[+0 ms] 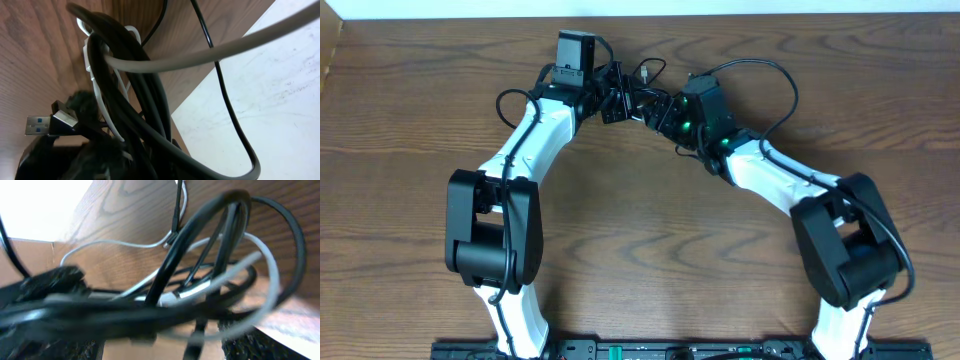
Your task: Untangle cables
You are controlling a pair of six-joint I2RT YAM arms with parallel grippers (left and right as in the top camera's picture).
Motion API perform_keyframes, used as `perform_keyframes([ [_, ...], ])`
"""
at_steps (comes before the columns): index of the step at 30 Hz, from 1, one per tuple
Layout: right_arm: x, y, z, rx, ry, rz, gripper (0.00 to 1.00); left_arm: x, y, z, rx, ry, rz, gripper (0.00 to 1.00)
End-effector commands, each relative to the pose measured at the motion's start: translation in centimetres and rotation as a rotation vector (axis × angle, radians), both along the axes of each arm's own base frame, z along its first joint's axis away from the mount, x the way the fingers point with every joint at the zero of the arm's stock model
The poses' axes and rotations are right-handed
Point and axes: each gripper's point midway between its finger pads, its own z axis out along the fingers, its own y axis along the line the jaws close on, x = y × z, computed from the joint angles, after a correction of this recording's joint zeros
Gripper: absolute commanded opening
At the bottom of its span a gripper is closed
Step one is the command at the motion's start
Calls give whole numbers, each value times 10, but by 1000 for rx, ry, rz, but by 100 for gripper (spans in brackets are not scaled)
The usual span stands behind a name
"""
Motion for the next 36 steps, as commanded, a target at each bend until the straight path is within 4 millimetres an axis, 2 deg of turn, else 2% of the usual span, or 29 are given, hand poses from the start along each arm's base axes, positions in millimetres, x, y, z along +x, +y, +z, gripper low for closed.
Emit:
perform_keyframes([
  [1,3,3,-15,33,36,-47,68,1,-2,20,-25,-34,-9,7],
  [5,11,8,-16,56,-1,-52,67,0,-3,21,-30,-33,-15,7],
  [8,15,6,-13,53,-23,-72,60,-1,-4,21,-35,-32,-20,7],
  [15,13,6,-15,38,-22,-50,19,-1,-4,21,-32,-37,-24,7],
  [20,4,15,-13,21,-60,103,2,-1,-3,19,-14,-51,-38,8],
  [23,-7,14,-16,33,-24,190,1,0,3,15,37,-85,-53,7],
  [27,-20,-3,-14,41,36,277,1,2,21,3,159,-128,-74,7],
  [31,-36,-38,-2,-18,99,304,1,9,51,-10,334,-184,-75,7],
  [36,-59,-86,35,-131,88,325,1,16,73,-12,491,-331,-201,7],
])
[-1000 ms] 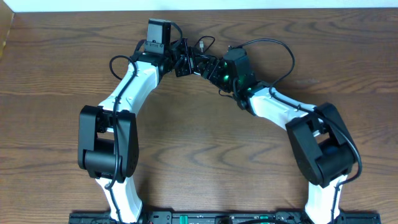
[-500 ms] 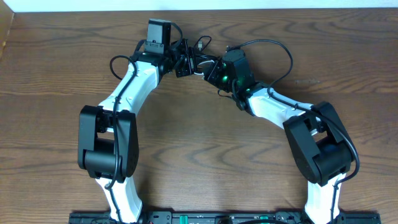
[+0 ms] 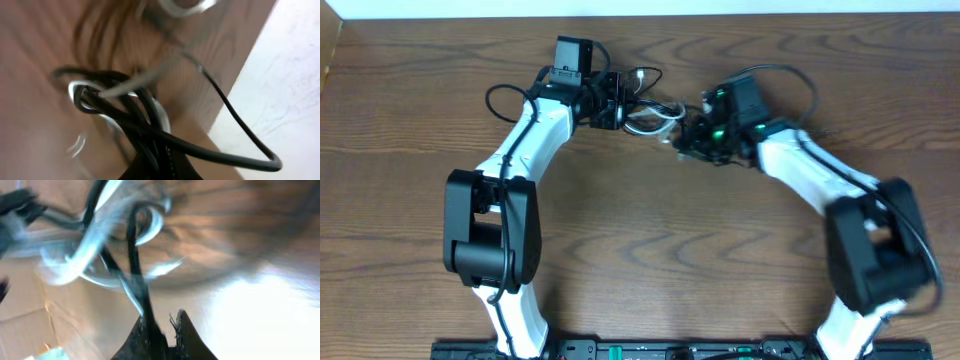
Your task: Untangle cables
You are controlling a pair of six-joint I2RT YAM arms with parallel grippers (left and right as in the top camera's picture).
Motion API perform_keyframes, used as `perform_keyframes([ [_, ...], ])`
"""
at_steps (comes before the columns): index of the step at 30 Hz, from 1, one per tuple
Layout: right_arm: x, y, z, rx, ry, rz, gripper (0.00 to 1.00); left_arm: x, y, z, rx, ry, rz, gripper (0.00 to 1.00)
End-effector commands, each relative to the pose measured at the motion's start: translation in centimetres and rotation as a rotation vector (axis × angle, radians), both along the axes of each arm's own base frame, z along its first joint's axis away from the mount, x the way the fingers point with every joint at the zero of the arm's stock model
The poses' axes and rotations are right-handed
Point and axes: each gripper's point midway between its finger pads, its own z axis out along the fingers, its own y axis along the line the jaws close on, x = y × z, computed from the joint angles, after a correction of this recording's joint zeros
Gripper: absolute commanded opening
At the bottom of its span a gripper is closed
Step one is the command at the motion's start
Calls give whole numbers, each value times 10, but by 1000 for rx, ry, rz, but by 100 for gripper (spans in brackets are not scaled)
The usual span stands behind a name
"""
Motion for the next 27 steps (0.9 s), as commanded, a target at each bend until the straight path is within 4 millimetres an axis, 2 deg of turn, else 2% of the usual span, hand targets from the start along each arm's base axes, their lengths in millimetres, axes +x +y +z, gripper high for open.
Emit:
perform_keyframes([
  [1,-1,-33,45,-52,-145,48,1,19,44,12,205,-189,-72,7],
  [7,-13,-76,74,-100,-176,21,1,21,52,13,286,-280,-195,8],
  [13,-2,-127,72,-160,-158,-110,1,14,32,23,278,-435,-425,7],
  [16,8,-161,66,-243,-159,-205,1,8,10,41,213,-602,-596,7],
  [18,10,-173,64,-275,-156,-235,1,4,-5,58,142,-711,-673,8],
  [24,7,-173,60,-313,-179,-170,1,-16,-38,125,-107,-1077,-863,7],
  [27,4,-171,59,-330,-195,-121,2,-27,-46,146,-185,-1174,-922,7],
])
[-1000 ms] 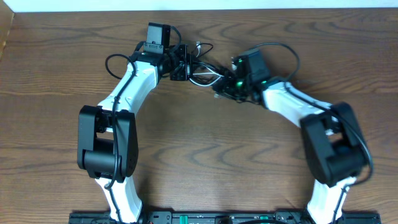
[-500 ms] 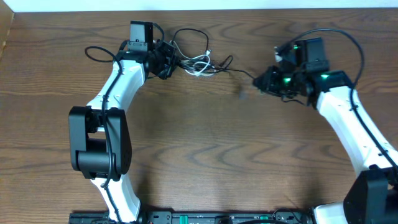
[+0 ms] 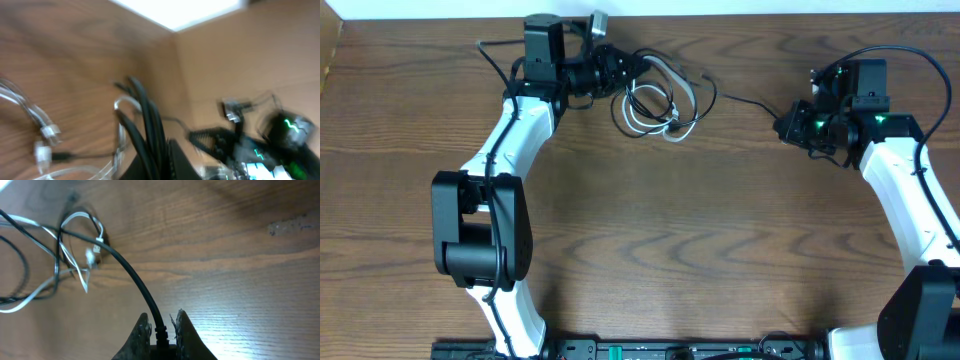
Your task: Untangle cables
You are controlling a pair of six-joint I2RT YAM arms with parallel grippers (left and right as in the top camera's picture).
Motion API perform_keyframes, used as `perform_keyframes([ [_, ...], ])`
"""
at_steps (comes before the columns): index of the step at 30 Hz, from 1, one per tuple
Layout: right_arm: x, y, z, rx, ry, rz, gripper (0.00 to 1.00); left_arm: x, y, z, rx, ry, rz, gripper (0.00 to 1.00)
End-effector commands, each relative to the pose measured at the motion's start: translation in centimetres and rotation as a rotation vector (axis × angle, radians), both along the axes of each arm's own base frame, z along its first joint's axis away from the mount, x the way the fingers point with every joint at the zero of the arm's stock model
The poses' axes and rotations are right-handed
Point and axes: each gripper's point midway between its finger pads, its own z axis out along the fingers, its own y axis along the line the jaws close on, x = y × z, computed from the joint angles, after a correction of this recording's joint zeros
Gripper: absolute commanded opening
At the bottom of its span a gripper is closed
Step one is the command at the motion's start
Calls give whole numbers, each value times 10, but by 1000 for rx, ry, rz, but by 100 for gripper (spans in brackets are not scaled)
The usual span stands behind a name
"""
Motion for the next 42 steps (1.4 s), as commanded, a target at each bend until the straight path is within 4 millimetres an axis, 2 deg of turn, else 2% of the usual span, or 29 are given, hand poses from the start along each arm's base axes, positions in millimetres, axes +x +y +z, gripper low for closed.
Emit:
perform_keyframes([
  [1,-2,-2,-1,-67,-29,71,11,-36,-14,48,-128,-132,-247,7],
  [2,-2,-1,-1,-79,-36,92,26,-40,-17,53,-141,-162,-280,7],
  [3,-2,-1,-1,-90,-42,112,46,-44,-19,57,-148,-185,-303,7],
  [4,-2,-1,-1,-101,-50,131,73,-47,-20,60,-155,-206,-324,7],
  [5,-2,-1,-1,-109,-57,144,85,-48,-22,62,-158,-225,-339,7],
  [7,0,-1,0,-113,-72,149,93,-49,-23,66,-159,-258,-349,7],
  [16,11,43,39,106,-255,328,94,-38,-26,81,-143,-313,-299,7],
  [19,15,50,47,129,-295,353,93,-23,-24,81,-117,-287,-201,7],
  [20,15,51,47,128,-299,355,93,-14,-22,76,-99,-258,-144,7],
  [22,15,54,48,128,-301,363,92,7,-13,55,-29,-169,5,7],
  [24,14,56,47,126,-299,365,91,24,2,20,110,-94,157,7],
  [26,14,56,47,126,-299,365,91,27,13,-7,237,-49,231,7],
  [28,14,56,47,127,-299,365,91,22,16,-23,345,-31,240,7],
  [31,14,58,48,127,-302,370,91,12,14,-28,474,-14,230,7],
  [33,14,66,50,128,-316,390,91,5,12,-11,578,-43,230,7],
  [36,14,76,53,130,-337,416,89,-2,10,25,672,-101,250,7],
  [39,13,85,56,132,-352,438,89,-12,2,67,686,-161,246,8],
  [42,12,93,58,135,-363,455,88,-24,-5,98,659,-202,234,17],
])
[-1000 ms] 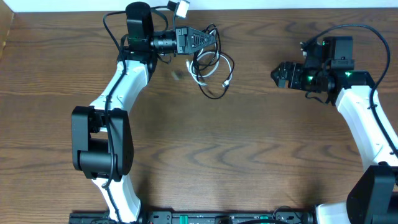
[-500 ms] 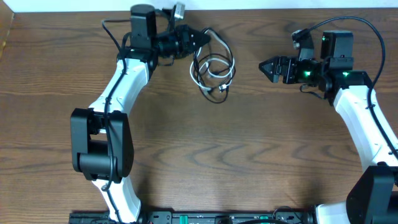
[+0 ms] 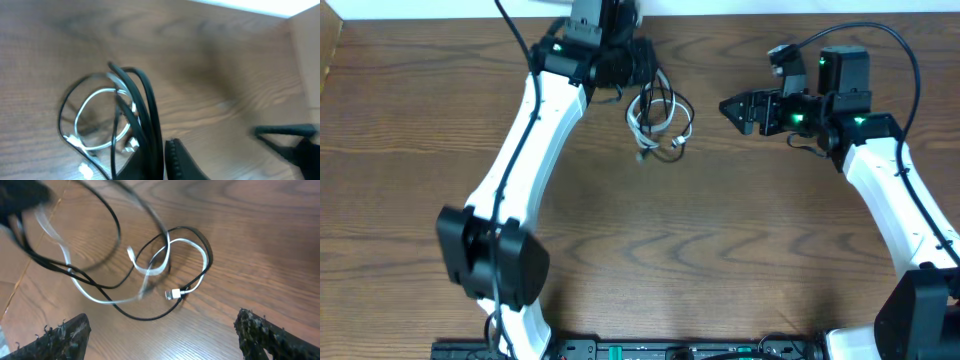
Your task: Untangle cables
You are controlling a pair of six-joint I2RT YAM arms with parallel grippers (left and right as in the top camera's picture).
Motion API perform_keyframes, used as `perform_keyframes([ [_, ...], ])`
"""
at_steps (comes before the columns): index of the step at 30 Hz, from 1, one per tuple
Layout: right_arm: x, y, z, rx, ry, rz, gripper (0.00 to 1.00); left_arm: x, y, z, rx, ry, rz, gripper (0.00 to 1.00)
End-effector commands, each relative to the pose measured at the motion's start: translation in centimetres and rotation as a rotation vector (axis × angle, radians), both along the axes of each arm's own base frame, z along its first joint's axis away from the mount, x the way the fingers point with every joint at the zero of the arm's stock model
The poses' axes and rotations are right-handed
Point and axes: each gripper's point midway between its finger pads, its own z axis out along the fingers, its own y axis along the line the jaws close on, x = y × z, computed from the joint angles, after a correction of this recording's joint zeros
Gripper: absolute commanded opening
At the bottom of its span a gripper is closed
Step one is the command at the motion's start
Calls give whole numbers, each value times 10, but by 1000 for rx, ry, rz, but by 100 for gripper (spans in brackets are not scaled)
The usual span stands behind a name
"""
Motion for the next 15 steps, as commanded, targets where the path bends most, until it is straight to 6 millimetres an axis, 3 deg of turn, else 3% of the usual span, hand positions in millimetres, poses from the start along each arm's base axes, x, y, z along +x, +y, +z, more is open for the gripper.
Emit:
perform_keyframes([
  [1,-3,13,6,10,-27,41,88,-10,4,72,12,-171,-19,24],
  [3,-2,19,10,29,-27,35,86,-21,-3,82,-33,-169,-62,38],
  [5,1,23,14,57,-15,10,81,-27,-7,88,-61,-167,-89,41],
  [15,8,37,10,48,31,-126,77,-41,-8,112,-93,-215,-121,32],
])
